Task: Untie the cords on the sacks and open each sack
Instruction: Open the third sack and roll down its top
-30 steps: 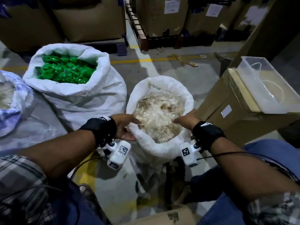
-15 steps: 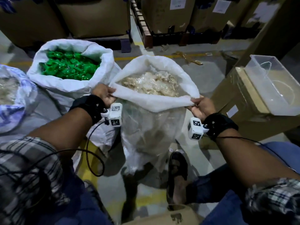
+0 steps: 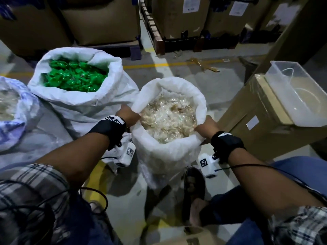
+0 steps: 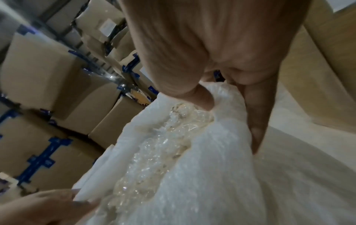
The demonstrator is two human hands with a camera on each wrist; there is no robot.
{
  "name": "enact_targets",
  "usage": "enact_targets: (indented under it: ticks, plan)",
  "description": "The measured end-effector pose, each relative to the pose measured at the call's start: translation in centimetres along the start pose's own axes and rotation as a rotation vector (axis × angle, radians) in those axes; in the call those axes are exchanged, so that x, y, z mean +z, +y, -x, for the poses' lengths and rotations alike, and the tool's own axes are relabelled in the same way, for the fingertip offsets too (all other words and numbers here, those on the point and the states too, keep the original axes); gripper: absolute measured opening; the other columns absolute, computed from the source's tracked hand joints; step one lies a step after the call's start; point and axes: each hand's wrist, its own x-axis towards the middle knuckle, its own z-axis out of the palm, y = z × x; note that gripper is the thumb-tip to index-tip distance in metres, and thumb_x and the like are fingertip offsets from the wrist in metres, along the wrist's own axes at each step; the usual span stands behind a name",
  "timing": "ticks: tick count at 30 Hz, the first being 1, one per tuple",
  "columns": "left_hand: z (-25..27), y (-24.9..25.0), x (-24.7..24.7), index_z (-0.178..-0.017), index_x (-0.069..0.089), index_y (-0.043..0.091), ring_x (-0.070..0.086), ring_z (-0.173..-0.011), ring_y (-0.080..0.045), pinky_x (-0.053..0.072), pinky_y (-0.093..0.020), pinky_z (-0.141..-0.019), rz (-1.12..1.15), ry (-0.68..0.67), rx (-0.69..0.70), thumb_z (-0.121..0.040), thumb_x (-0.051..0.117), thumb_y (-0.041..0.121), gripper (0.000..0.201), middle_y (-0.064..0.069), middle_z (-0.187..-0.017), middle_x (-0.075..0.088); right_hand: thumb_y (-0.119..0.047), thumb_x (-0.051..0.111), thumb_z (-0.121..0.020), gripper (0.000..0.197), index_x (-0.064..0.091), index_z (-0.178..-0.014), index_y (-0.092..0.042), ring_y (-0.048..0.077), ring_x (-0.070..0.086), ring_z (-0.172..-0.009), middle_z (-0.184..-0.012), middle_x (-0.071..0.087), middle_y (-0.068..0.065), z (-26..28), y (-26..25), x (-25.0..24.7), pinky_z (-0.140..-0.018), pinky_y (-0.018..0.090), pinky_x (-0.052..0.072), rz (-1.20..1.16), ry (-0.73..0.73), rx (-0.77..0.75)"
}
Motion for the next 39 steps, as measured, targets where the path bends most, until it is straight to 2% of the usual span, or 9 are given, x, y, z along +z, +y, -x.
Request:
enact_targets:
  ticks: [3,12,17,20,24,30,32,36,39]
  plan:
    - [-0.9,0.5,-0.3,-0.124,0.063,-0.001,0.066,-0.111,-0.039,0.056,-0.047,-0.093,-0.136,0.089,0.137,-0.095,0.06,0.012,0.032,-0.024,-0.123,0.066,-0.015,0.044,-0.084,0.036,0.056,-0.118,-0.011,0.042,0.063,-0.107,-0.12,0.062,0.017,-0.8,-1.0,-0.3,-0.089,0.056,0.056,-0.2,0.09,-0.054]
    - [-8.1,8.9,-3.5,-0.12,0.065,-0.007,0.061,-0.116,-0.043,0.045,-0.036,-0.082,0.141,0.296,0.229,-0.094,0.047,0.002,0.032,-0.029,-0.122,0.066,-0.009,0.048,-0.093,0.037,0.059,-0.127,-0.001,0.038,0.061,-0.118,-0.128,0.062,0.021,-9.3,-9.8,-6.4,-0.095,0.048,0.055,-0.31,0.295,-0.176]
    - [-12.0,11.2,-3.6,-0.124,0.065,-0.003,0.062,-0.117,-0.039,0.044,-0.032,-0.08,0.196,0.33,0.152,-0.095,0.05,0.003,0.033,-0.024,-0.125,0.066,0.001,0.048,-0.083,0.043,0.068,-0.115,-0.017,0.038,0.064,-0.11,-0.121,0.068,0.015,-14.1,-12.8,-7.3,-0.091,0.05,0.057,-0.409,0.334,-0.194]
    - [-14.4,9.8,-2.3,-0.124,0.063,-0.008,0.063,-0.116,-0.041,0.055,-0.041,-0.094,0.162,0.237,0.11,-0.096,0.048,0.005,0.034,-0.027,-0.125,0.065,-0.002,0.046,-0.084,0.044,0.067,-0.12,-0.018,0.034,0.063,-0.111,-0.121,0.068,0.013,-16.5,-12.9,-6.0,-0.091,0.033,0.053,-0.358,0.329,-0.22]
    - [-16.1,8.0,0.5,-0.125,0.061,-0.009,0.062,-0.118,-0.041,0.055,-0.048,-0.097,0.231,0.161,0.032,-0.096,0.049,0.005,0.035,-0.028,-0.127,0.063,-0.013,0.048,-0.094,0.036,0.056,-0.129,-0.012,0.033,0.06,-0.105,-0.129,0.061,0.018,-18.7,-10.8,-3.3,-0.06,0.012,0.043,-0.232,0.286,-0.196]
    - [-13.8,8.3,0.6,-0.102,0.063,-0.002,0.07,-0.091,-0.035,0.059,-0.045,-0.085,0.596,-0.02,0.008,-0.087,0.07,0.009,0.019,-0.023,-0.107,0.068,-0.031,0.051,-0.096,0.055,0.036,-0.142,-0.005,0.044,0.045,-0.13,-0.147,0.039,0.023,-17.0,-10.5,-2.1,-0.105,0.047,0.038,-0.233,0.414,-0.004]
    - [-12.0,8.3,-1.0,-0.094,0.065,0.005,0.065,-0.078,-0.03,0.059,-0.043,-0.082,0.434,0.014,0.137,-0.086,0.074,0.022,0.021,-0.019,-0.092,0.066,-0.038,0.052,-0.093,0.063,0.032,-0.147,-0.011,0.043,0.03,-0.139,-0.154,0.027,0.02,-15.0,-11.7,-1.7,-0.113,0.053,0.029,-0.095,0.484,-0.018]
    - [-8.3,6.6,-5.6,-0.115,0.068,0.021,0.063,-0.11,-0.029,0.051,-0.038,-0.095,-0.25,0.44,0.425,-0.084,0.069,0.04,0.037,-0.007,-0.111,0.071,-0.041,0.054,-0.092,0.063,0.034,-0.147,-0.016,0.04,0.008,-0.15,-0.161,0.015,0.016,-9.9,-13.7,1.3,-0.119,0.059,0.009,0.133,0.492,-0.291]
    - [-6.6,4.2,-8.3,-0.128,0.057,0.022,0.048,-0.126,-0.039,0.04,-0.047,-0.101,-0.552,0.62,0.254,-0.082,0.067,0.047,0.053,-0.013,-0.133,0.056,-0.044,0.055,-0.092,0.062,0.038,-0.144,-0.015,0.042,0.01,-0.148,-0.16,0.019,0.016,-5.5,-14.9,4.5,-0.118,0.06,0.011,0.24,0.486,-0.501]
